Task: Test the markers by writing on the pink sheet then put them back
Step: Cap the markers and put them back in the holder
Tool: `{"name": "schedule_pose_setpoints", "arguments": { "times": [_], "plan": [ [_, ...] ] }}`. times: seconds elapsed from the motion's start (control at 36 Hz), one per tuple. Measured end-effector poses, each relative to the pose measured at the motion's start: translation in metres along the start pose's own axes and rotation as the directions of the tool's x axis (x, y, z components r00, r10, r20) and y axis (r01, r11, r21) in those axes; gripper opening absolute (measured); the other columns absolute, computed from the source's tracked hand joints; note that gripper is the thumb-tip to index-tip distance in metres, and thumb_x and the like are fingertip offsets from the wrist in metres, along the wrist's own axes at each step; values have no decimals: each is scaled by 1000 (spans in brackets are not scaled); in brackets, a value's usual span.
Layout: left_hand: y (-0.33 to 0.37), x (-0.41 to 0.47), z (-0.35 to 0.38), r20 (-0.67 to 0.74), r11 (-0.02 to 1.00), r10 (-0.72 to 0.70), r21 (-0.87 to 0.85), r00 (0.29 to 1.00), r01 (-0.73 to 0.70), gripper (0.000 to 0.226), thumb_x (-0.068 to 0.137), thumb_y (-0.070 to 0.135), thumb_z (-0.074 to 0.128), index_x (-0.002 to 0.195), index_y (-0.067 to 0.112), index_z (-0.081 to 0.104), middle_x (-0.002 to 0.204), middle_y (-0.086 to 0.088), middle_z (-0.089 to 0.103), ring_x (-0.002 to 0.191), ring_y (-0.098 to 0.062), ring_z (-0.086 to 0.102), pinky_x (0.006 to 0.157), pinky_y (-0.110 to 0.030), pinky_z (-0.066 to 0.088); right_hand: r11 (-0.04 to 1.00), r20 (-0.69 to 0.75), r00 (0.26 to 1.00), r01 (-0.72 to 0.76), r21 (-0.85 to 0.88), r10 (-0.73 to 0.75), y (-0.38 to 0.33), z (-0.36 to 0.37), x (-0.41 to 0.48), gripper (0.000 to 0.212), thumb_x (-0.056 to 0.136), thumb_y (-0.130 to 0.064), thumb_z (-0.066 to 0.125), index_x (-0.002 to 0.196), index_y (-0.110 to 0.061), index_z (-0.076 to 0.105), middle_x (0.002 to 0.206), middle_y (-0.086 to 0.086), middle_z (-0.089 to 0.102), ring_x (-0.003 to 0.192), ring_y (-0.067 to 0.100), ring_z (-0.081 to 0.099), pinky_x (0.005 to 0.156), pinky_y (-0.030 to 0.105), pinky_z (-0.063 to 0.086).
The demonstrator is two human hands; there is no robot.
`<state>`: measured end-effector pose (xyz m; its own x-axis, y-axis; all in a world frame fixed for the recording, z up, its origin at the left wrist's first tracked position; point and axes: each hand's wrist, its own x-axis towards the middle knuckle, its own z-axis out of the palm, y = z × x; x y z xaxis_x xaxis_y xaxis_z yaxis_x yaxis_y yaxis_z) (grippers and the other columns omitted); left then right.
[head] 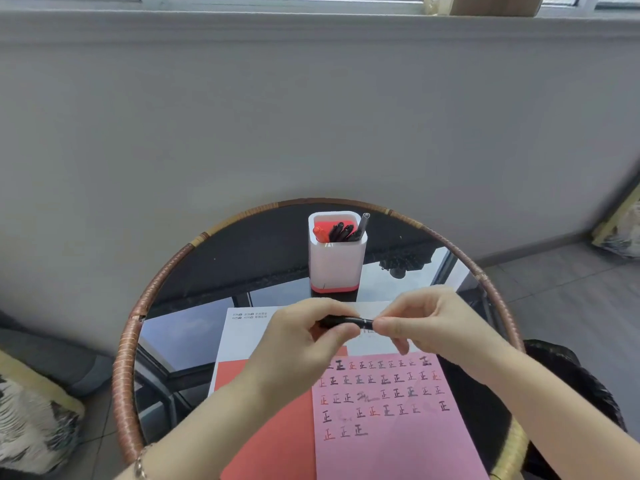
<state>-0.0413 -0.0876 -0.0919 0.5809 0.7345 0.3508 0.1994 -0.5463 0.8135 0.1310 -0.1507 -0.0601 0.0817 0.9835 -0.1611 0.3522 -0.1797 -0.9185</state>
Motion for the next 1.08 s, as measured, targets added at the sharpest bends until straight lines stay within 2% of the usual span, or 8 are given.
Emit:
{"name": "schedule_pose_setpoints", "arguments": {
  "times": [0.08, 0.19, 0.36, 0.42, 0.53, 0.67, 0.83, 1.08],
  "plan": [
    [-2, 7, 1, 93, 969, -241, -37, 966, 246, 12, 82, 14, 66, 76, 24, 71, 67, 8, 67, 62, -2, 58, 61, -23, 48, 938, 3, 996, 88, -337, -92, 3, 9, 5, 10, 85, -31, 60, 83, -26, 70, 67, -11, 66, 55, -4, 58, 49, 7, 41],
    [2, 16, 2, 76, 973, -213, -71, 974, 218, 4, 83, 20, 66, 79, 20, 67, 65, 12, 66, 61, -1, 59, 62, -17, 49, 862, 26, 976, 202, -465, -215, 8, 17, 8, 24, 92, -24, 51, 111, -30, 64, 92, -21, 64, 85, -9, 58, 76, 5, 44],
    [-14, 39, -21, -252, 987, -156, 1, 955, 161, 19, 89, 38, 51, 84, 21, 57, 83, 10, 62, 79, 0, 56, 64, -10, 43, 855, -176, 945, 158, -494, -277, 15, -5, 15, 12, 92, -25, 51, 91, -35, 57, 90, -19, 58, 86, -2, 53, 66, 8, 38],
    [-26, 49, -26, -298, 973, -191, 65, 935, 219, 11, 88, 26, 60, 97, 22, 55, 101, 8, 59, 88, 0, 54, 66, -8, 41, 888, -297, 880, 242, -392, -371, 7, -12, 16, 11, 89, -19, 56, 89, -29, 58, 87, -14, 65, 76, 2, 60, 63, 7, 43],
    [-46, 73, -26, -189, 946, -253, 155, 949, 283, 63, 80, 32, 69, 134, 24, 38, 138, 7, 41, 124, -7, 37, 98, -24, 36, 795, -512, 623, 558, -238, -591, -25, -28, 22, 50, 85, -3, 61, 111, -41, 41, 89, -9, 65, 84, 8, 67, 77, 14, 51],
    [-43, 99, -17, -66, 932, -301, 193, 951, 308, 79, 78, 42, 69, 144, 29, 26, 150, 9, 29, 137, -12, 26, 109, -36, 27, 644, -541, 410, 673, -363, -734, -56, -34, 52, 62, 84, 5, 57, 123, -38, 34, 92, -2, 60, 86, 15, 68, 82, 16, 49],
    [-33, 102, -11, -61, 952, -238, 184, 969, 245, 51, 85, 36, 63, 132, 30, 46, 107, 26, 47, 105, 1, 42, 84, -13, 34, 712, -432, 571, 490, -503, -698, -28, -16, 101, 54, 83, 0, 61, 123, -30, 44, 91, -2, 64, 82, 15, 66, 79, 22, 53],
    [-43, 101, -10, -95, 964, -187, 173, 978, 202, 45, 84, 39, 64, 127, 38, 49, 84, 36, 44, 88, 6, 44, 99, -29, 38, 683, -364, 677, 282, -674, -639, 7, 9, 121, 43, 86, -25, 33, 107, -8, 67, 92, 7, 71, 87, 24, 64, 75, 39, 54]
  ]
}}
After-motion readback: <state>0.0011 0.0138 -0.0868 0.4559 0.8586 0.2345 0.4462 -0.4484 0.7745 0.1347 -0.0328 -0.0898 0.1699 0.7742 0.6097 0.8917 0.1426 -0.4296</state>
